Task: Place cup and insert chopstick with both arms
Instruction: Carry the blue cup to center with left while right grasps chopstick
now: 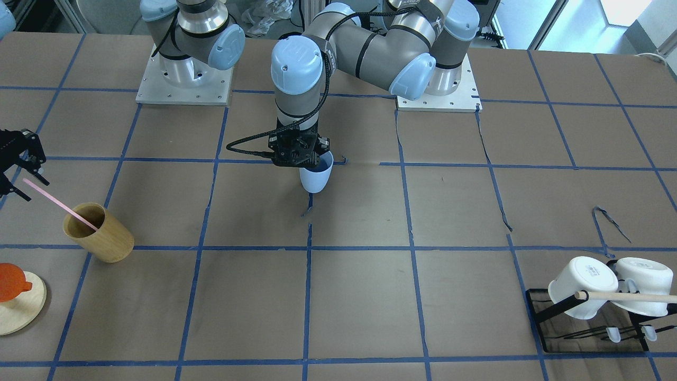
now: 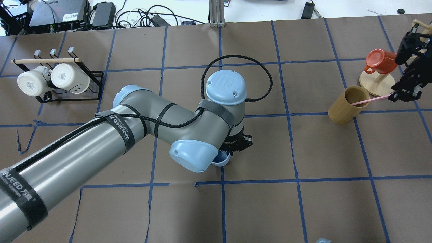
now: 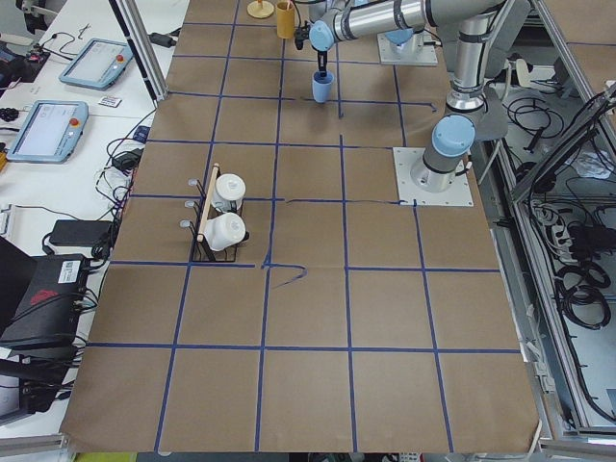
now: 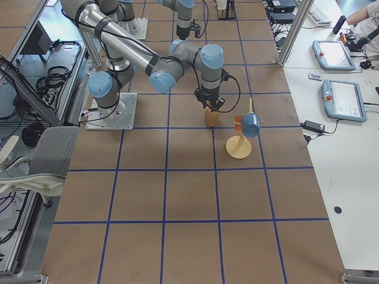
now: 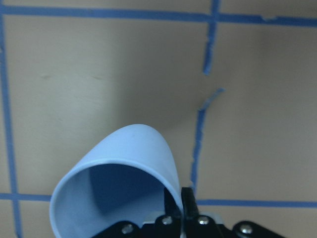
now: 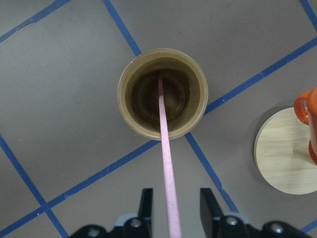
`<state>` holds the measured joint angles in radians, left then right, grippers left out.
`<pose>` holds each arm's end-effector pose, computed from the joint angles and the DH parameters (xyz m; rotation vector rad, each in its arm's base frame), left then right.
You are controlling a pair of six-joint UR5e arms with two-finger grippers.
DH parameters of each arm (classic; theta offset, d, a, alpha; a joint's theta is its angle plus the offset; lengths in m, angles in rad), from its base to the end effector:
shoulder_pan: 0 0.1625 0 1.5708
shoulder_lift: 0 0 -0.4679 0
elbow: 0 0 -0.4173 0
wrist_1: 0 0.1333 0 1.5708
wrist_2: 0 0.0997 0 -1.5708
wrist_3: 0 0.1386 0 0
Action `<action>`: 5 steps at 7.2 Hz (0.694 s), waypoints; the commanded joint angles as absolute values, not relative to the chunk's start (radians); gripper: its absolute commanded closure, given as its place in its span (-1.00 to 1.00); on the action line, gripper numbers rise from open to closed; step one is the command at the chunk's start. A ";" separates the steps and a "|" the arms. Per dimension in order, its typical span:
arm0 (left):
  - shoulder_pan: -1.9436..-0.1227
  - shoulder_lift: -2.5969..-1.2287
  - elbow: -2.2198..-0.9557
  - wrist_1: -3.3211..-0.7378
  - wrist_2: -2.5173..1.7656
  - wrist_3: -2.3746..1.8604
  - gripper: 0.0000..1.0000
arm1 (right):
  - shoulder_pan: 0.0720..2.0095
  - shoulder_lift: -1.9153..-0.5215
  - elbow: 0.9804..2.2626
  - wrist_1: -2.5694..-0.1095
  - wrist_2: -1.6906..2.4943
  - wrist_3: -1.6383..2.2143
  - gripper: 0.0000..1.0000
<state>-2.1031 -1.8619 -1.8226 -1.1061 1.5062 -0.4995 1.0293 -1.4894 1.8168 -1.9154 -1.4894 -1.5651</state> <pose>-0.4170 -0.4277 0.2494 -0.0472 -3.1198 -0.1559 -0.1520 -0.5332 0.3582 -1.5259 2.7143 -0.1234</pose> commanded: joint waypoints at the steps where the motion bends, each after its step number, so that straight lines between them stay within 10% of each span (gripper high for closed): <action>1: -2.106 -1.878 -1.822 -1.094 1.509 -0.499 -0.98 | 1.029 -1.489 1.816 -1.908 -1.491 -1.560 0.55; 5: -2.033 -1.803 -1.709 -1.117 1.552 -0.468 -1.00 | 1.034 -1.512 1.783 -1.870 -1.552 -1.549 0.95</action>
